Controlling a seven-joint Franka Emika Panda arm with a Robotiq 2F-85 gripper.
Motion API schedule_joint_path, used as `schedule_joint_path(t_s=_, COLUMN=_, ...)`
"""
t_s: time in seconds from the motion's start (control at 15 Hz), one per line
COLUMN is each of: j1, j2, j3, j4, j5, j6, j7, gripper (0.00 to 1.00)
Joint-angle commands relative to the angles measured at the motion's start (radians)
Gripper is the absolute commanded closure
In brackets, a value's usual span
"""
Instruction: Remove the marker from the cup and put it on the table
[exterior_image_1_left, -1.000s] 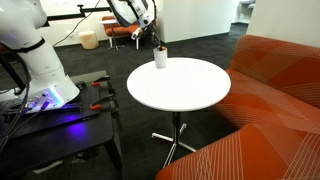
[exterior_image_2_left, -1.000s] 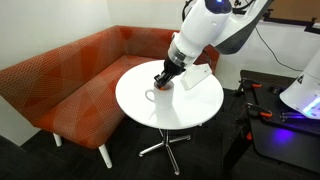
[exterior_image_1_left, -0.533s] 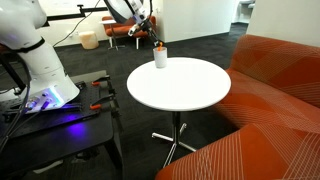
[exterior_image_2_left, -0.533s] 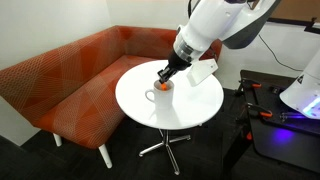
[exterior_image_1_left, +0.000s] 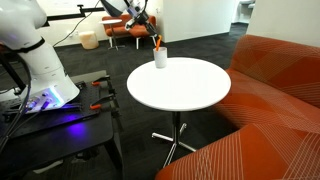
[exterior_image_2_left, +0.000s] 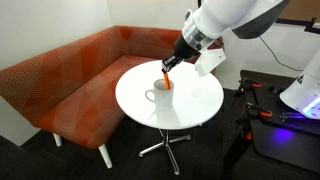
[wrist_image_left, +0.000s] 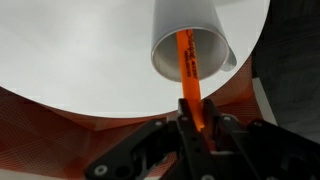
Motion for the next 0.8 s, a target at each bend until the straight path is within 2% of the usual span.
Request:
schedule_joint_path(t_s=0.0, j1=-0.007, j2=-0.115, j3=0.003, j4=-0.066, j5=0.011, j6=0.018, j7=0.037, gripper=0.95)
schedule_joint_path(t_s=0.4, j1=-0.012, j2=-0.227, j3=-0.012, j4=-0.109, j5=-0.002, j6=0.003, j7=0.127, gripper=0.95)
schedule_joint_path(t_s=0.73, j1=-0.032, j2=-0.273, j3=-0.057, j4=-0.129, j5=0.081, j6=0.019, j7=0.088, gripper=0.95)
